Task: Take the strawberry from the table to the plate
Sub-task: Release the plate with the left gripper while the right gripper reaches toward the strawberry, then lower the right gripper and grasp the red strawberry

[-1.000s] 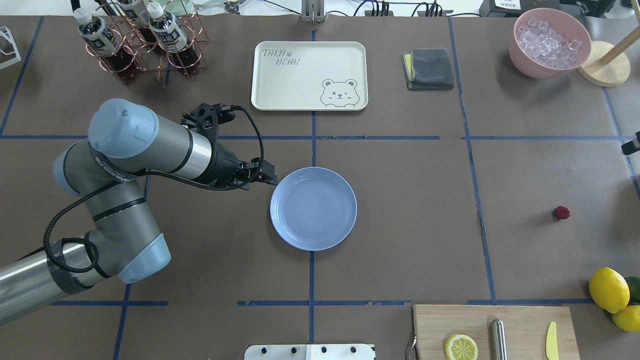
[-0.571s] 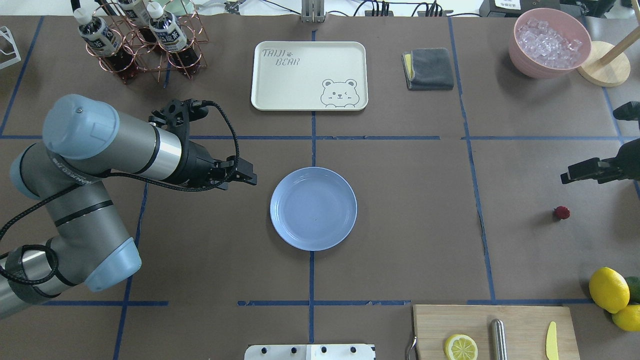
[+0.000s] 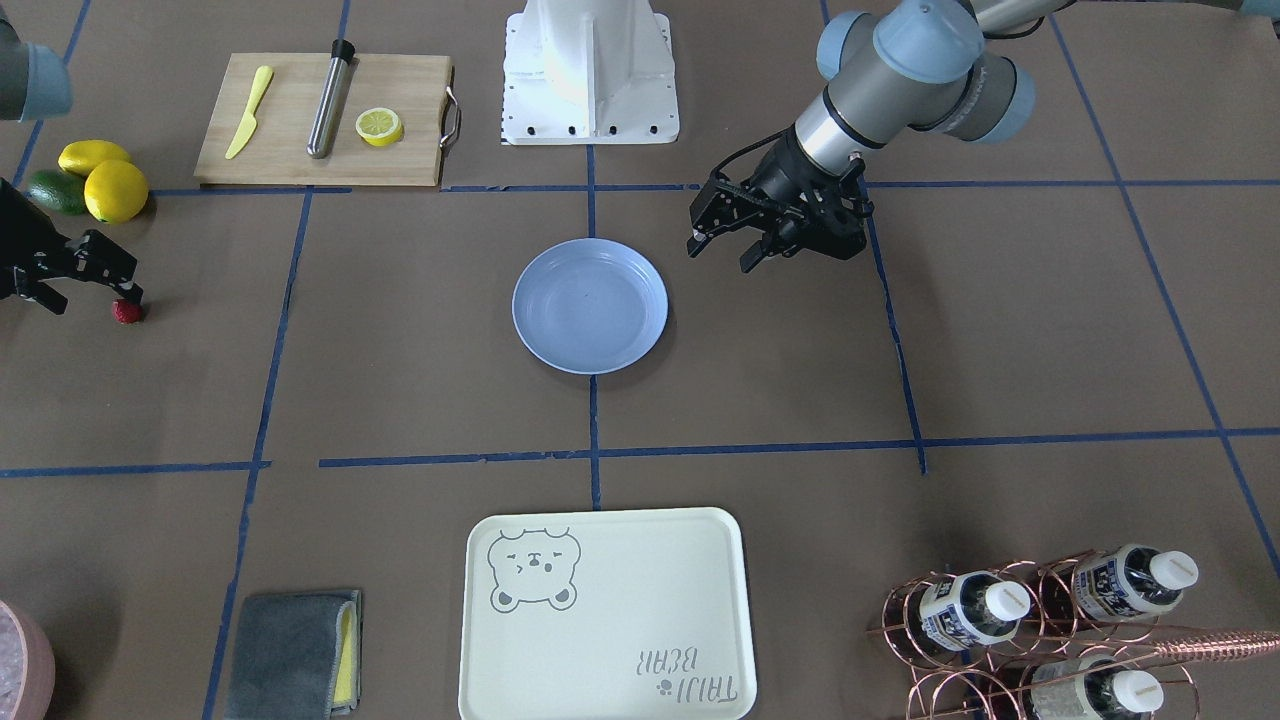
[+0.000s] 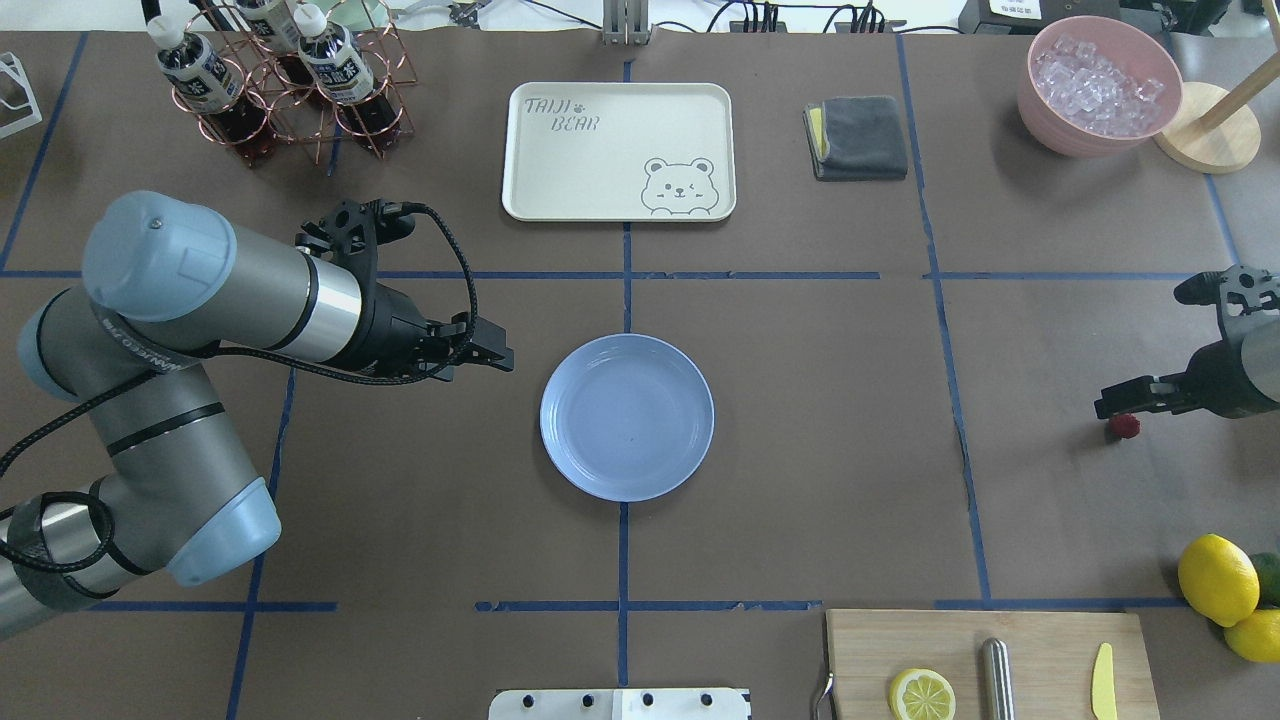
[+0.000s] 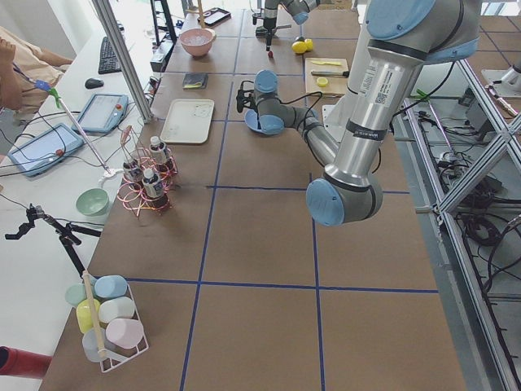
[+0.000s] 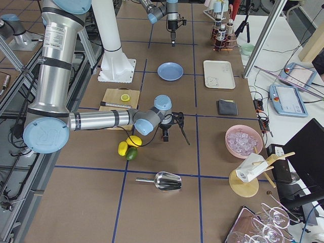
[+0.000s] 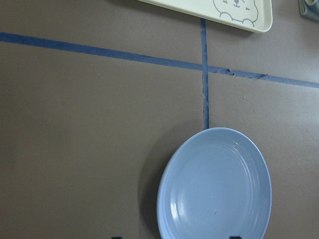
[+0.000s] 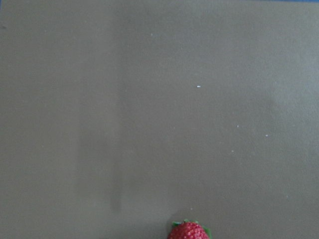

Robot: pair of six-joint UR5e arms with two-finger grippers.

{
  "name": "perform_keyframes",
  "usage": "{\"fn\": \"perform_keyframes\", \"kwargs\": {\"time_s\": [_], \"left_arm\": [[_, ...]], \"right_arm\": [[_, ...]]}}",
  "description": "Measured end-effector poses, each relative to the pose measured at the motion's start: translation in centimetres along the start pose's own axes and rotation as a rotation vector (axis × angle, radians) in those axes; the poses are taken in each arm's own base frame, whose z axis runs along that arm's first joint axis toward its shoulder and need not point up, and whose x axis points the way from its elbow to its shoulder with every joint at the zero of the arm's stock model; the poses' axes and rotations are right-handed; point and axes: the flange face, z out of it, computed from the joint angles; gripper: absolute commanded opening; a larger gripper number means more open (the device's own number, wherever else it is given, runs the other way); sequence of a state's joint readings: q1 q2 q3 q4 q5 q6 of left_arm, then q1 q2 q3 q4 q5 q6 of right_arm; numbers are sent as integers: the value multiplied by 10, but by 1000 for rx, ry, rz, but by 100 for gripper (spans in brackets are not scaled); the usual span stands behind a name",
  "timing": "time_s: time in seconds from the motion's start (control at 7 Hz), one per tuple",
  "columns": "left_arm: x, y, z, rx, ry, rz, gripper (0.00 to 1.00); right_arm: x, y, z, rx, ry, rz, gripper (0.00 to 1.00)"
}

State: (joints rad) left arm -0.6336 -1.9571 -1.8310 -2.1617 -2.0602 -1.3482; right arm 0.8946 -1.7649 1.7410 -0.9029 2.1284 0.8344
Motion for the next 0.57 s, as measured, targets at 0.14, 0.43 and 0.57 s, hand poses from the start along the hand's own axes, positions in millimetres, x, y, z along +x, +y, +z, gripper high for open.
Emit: {"fn": "perform_keyframes", "kwargs": {"time_s": [0.14, 0.43, 0.57], "left_arm": [[0, 0, 0, 1, 0, -1, 80], [-1, 0, 0, 3, 0, -1, 80], [-1, 0, 0, 3, -1, -2, 80]], "right_arm": [[2, 5, 13, -22, 14, -6, 90], [4, 9, 28, -47, 27, -11, 16], [5, 10, 29, -50, 30, -12, 7]]}}
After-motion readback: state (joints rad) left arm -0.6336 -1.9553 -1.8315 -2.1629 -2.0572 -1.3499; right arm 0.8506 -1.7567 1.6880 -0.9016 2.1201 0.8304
